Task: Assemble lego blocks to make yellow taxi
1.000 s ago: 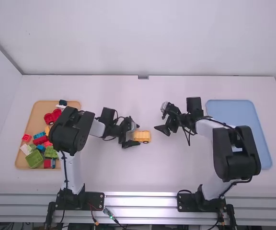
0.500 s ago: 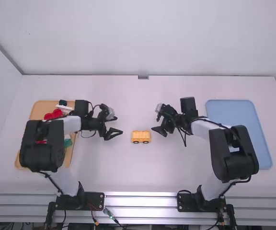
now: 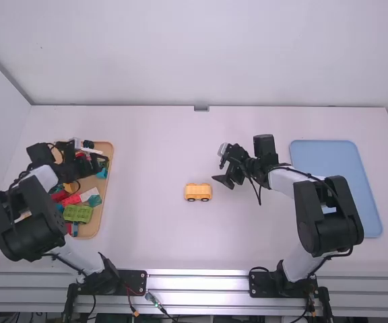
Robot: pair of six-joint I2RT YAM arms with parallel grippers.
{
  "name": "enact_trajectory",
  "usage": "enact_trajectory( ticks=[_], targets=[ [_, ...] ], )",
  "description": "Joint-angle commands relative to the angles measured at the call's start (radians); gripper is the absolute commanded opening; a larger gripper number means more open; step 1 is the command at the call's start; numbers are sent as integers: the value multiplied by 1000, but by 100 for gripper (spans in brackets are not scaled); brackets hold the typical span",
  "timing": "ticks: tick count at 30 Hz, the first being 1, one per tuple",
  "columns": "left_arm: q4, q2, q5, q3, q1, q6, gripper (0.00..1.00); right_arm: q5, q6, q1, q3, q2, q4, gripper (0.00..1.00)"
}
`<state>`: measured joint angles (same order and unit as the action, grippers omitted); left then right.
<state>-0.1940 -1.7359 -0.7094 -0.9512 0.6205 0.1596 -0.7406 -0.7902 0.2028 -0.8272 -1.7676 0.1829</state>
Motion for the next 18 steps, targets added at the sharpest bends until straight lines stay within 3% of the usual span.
enact_trajectory(
  ticks=[1,10,18],
  targets=[
    [-43,17,186,-32,45,-186,99,-5,2,6,3,15,5,99],
    [-373,17,550,-188,72,-164,99,-5,16,0,3,15,22,99],
    [-474,3,704,-224,72,-149,99,6,129,0,2,15,110,99]
  ],
)
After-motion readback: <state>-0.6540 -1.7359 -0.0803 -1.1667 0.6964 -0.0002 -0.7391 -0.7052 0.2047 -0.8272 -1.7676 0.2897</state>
